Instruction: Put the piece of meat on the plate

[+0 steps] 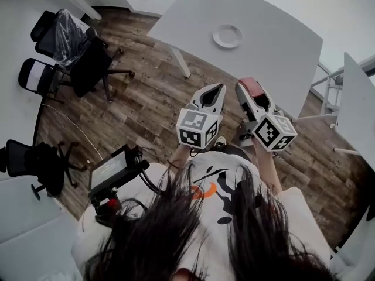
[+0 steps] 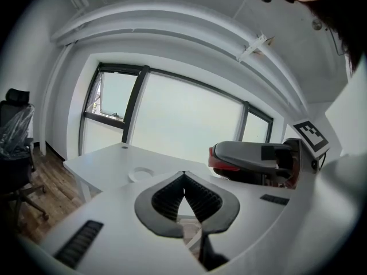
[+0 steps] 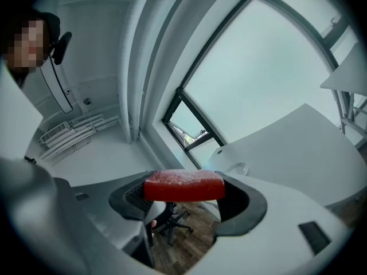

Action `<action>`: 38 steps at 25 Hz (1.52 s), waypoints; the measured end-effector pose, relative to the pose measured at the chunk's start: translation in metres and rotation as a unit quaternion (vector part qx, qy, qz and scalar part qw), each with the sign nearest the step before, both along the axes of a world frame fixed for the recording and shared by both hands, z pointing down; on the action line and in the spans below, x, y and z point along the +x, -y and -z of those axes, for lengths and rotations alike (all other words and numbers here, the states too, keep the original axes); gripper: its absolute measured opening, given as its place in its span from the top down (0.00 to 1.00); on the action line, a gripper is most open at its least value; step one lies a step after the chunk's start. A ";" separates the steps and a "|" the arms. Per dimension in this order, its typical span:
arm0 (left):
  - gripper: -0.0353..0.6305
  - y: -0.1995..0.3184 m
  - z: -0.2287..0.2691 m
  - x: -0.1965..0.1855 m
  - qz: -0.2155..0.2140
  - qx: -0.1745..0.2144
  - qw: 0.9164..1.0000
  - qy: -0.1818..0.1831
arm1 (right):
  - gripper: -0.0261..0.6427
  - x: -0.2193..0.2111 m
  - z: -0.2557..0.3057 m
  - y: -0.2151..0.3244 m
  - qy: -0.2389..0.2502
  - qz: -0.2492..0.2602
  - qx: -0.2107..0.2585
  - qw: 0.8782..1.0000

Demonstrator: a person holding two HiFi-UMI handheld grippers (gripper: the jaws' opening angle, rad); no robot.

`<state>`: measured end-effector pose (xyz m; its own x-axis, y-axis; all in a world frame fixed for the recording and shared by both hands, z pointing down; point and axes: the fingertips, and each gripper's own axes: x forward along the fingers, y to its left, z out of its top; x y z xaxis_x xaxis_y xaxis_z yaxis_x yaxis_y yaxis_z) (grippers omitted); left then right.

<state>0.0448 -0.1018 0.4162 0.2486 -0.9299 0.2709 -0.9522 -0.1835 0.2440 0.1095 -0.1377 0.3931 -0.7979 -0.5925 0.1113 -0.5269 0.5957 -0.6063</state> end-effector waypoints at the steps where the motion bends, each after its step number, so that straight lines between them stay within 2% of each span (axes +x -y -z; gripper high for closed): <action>1: 0.94 0.004 0.000 -0.001 0.001 -0.001 1.000 0.002 | 0.48 -0.001 -0.001 0.005 0.001 0.001 -0.003 1.000; 6: 0.94 0.017 0.003 -0.014 0.017 0.004 1.000 0.009 | 0.48 -0.010 -0.010 0.019 0.009 0.007 -0.016 1.000; 11: 0.94 0.029 -0.003 -0.028 0.017 -0.009 1.000 0.004 | 0.48 -0.018 -0.016 0.026 0.008 -0.001 -0.028 1.000; 16: 0.94 0.062 -0.011 -0.035 -0.016 -0.011 1.000 0.011 | 0.48 -0.022 -0.022 0.055 0.006 -0.029 -0.032 0.999; 21: 0.94 0.122 -0.005 -0.073 -0.049 -0.002 0.999 0.006 | 0.48 -0.058 -0.026 0.109 0.000 -0.065 -0.037 0.997; 26: 0.94 0.159 0.004 -0.091 -0.083 0.007 0.996 0.012 | 0.48 -0.078 -0.028 0.138 0.003 -0.093 -0.041 0.995; 34: 0.94 0.219 -0.023 -0.138 -0.125 -0.030 0.992 0.003 | 0.48 -0.119 -0.052 0.195 -0.010 -0.139 -0.073 0.988; 38: 0.94 0.259 -0.047 -0.158 -0.148 -0.059 0.987 -0.009 | 0.48 -0.133 -0.079 0.231 -0.032 -0.167 -0.093 0.981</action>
<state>-0.1133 -0.3607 0.4631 0.5109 -0.7778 0.3660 -0.8563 -0.4226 0.2970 -0.0238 -0.3687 0.4721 -0.5508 -0.7842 0.2858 -0.7140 0.2654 -0.6479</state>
